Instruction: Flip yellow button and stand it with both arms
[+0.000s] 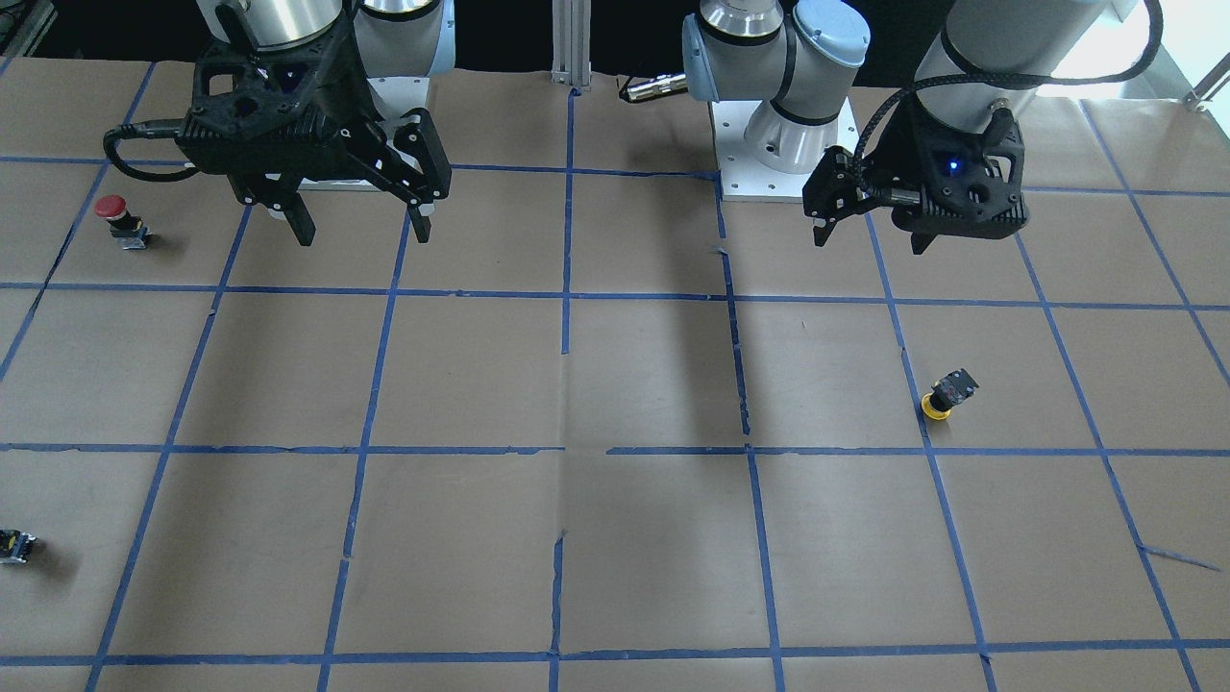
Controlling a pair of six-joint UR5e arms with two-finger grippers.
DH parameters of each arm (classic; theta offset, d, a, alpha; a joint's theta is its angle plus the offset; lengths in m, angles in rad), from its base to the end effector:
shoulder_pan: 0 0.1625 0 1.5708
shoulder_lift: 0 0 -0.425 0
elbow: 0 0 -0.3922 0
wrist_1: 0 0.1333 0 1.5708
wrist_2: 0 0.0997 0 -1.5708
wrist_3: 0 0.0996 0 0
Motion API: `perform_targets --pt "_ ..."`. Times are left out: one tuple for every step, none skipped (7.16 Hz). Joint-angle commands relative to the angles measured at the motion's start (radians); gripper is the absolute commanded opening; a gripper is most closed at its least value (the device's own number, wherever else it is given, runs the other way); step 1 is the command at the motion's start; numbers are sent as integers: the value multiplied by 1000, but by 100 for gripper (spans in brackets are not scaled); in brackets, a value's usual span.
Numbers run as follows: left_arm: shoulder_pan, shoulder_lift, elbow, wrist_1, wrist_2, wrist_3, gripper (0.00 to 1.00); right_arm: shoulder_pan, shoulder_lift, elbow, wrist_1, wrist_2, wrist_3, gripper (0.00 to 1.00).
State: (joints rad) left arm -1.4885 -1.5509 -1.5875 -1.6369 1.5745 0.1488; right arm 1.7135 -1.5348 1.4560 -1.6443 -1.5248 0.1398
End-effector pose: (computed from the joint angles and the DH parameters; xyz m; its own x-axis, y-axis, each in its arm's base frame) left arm -0.0933 -0.4863 0.4830 -0.9978 0.0664 0.0057 0.0666 0.9958 0.0627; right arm 0.2104 -0.4950 0.5349 -0.9977 -0.0112 -0.0661 -0.0016 0.9896 -0.1439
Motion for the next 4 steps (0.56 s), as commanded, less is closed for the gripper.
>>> perform_targets --pt "13 -20 0 6 2 -5 100 -2 2 1 -2 2 -2 100" --pt "71 -37 1 17 1 -3 100 -2 2 1 -2 2 -6 100" --pt "149 -60 -3 25 -4 -2 100 -2 2 1 -2 2 -25 100" --pt "224 -96 -6 95 -10 15 100 -2 2 3 -2 3 -35 100"
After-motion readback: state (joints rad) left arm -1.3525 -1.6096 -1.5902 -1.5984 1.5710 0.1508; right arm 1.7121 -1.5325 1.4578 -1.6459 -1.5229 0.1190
